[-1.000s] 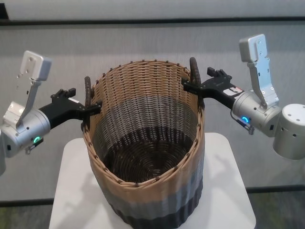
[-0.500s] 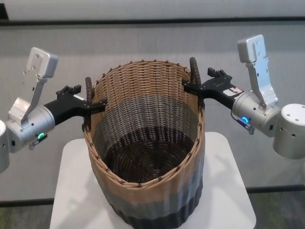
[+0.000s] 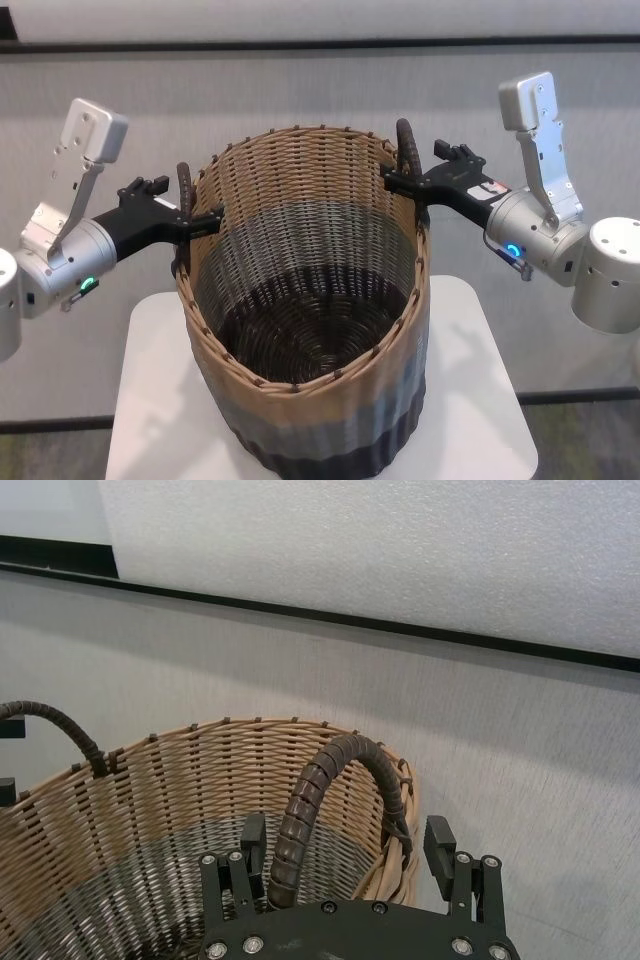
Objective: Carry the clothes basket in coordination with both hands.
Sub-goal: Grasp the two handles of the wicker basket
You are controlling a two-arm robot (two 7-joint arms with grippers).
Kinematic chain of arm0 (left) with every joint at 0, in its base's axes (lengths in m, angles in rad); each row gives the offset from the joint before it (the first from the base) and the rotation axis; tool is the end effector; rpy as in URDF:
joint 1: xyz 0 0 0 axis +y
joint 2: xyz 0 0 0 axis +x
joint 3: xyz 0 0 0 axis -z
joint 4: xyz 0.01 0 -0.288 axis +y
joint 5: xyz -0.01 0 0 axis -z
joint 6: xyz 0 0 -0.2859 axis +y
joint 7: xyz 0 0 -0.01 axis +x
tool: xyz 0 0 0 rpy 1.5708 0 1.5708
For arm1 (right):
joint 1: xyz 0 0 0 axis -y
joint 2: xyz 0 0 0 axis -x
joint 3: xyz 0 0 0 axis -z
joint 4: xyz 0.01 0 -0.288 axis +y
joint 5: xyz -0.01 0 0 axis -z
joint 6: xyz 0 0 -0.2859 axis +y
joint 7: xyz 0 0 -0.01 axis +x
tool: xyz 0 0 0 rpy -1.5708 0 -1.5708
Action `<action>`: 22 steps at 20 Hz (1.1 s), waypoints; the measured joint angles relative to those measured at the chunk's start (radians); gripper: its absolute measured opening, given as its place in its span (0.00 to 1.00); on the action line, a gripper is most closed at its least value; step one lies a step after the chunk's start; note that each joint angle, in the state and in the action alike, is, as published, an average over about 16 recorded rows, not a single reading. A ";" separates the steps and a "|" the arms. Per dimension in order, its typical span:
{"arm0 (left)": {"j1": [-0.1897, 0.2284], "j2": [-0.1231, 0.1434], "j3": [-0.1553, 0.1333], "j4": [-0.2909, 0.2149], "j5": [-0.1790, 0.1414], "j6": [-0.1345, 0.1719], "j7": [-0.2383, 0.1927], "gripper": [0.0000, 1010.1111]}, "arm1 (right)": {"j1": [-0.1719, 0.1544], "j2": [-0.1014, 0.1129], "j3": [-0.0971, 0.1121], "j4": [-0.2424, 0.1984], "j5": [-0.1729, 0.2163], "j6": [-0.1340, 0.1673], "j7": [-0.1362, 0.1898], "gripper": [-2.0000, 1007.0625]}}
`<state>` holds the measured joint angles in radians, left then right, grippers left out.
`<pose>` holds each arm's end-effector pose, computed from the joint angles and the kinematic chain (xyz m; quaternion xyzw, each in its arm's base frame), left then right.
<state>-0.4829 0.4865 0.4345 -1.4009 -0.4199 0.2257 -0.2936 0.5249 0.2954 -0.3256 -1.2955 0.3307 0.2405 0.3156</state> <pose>0.4113 0.0514 -0.2005 0.1072 -0.0266 0.4834 0.8684 0.4344 -0.0209 -0.2003 -0.0596 0.0036 -0.5013 0.8632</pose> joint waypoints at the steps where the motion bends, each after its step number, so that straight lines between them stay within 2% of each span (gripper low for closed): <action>1: 0.000 0.000 0.000 0.000 0.000 0.000 -0.001 0.99 | 0.000 0.000 0.000 0.000 0.000 0.000 0.000 1.00; 6: 0.000 0.000 -0.001 0.000 -0.005 0.000 -0.003 0.96 | 0.000 0.000 0.000 0.000 0.000 0.002 -0.001 1.00; 11: 0.001 0.000 -0.001 0.000 -0.009 0.000 -0.005 0.88 | 0.000 0.000 0.000 -0.001 0.000 0.004 -0.002 0.96; 16: 0.002 0.000 -0.002 0.000 -0.013 0.000 -0.006 0.74 | 0.000 0.000 0.000 -0.001 0.001 0.005 -0.003 0.87; 22: 0.002 0.000 -0.003 0.000 -0.015 0.000 -0.007 0.51 | -0.001 0.001 0.000 -0.002 0.001 0.006 -0.004 0.69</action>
<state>-0.4804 0.4867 0.4318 -1.4011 -0.4346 0.2255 -0.3007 0.5242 0.2962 -0.3255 -1.2974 0.3314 0.2465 0.3121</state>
